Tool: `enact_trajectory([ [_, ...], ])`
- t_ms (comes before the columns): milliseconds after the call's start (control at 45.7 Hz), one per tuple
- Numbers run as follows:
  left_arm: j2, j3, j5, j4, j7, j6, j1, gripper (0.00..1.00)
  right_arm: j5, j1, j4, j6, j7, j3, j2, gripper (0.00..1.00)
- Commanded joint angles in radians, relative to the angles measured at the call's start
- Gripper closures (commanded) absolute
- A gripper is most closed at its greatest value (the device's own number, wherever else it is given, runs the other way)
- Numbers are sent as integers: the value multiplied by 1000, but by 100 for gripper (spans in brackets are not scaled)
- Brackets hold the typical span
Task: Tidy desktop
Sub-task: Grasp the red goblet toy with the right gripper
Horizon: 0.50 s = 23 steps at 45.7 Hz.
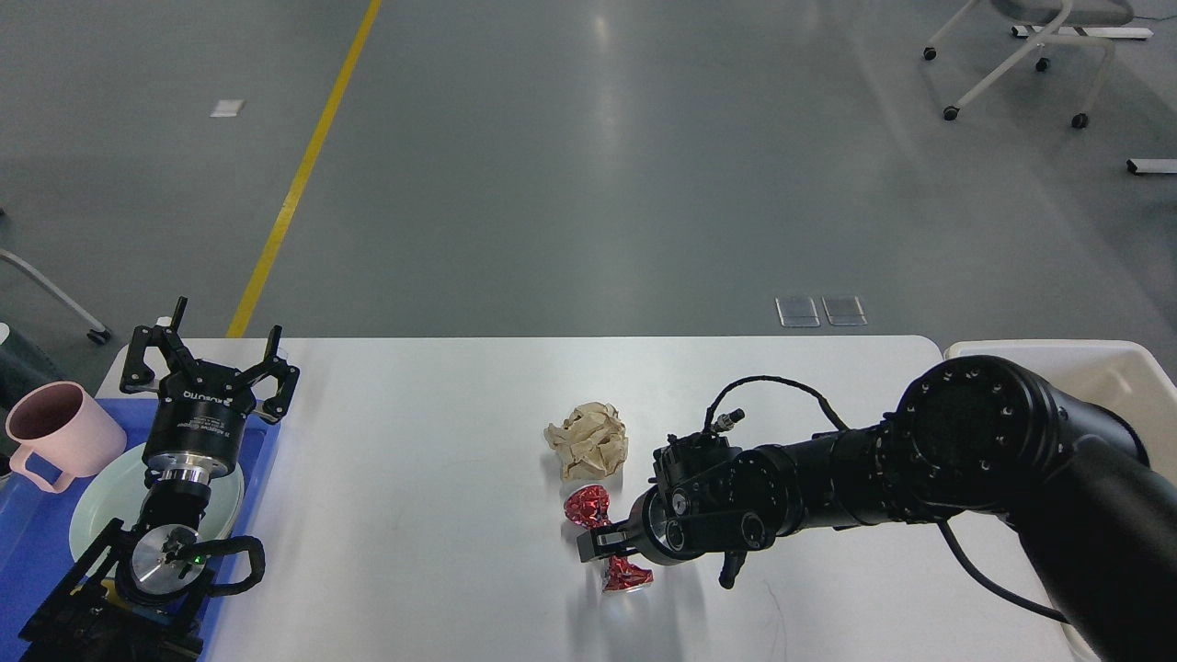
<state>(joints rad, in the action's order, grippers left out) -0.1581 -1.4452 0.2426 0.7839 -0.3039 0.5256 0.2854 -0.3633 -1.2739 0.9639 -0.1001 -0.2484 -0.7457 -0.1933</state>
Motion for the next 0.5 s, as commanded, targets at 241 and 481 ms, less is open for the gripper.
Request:
enact_trajectory([
  [241, 0, 0, 0, 0, 0, 1, 0, 3, 11, 18, 12, 10, -2, 14, 0, 65],
  [481, 0, -1, 0, 0, 0, -1, 0, 3, 46, 24, 10, 11, -2, 20, 0, 100],
])
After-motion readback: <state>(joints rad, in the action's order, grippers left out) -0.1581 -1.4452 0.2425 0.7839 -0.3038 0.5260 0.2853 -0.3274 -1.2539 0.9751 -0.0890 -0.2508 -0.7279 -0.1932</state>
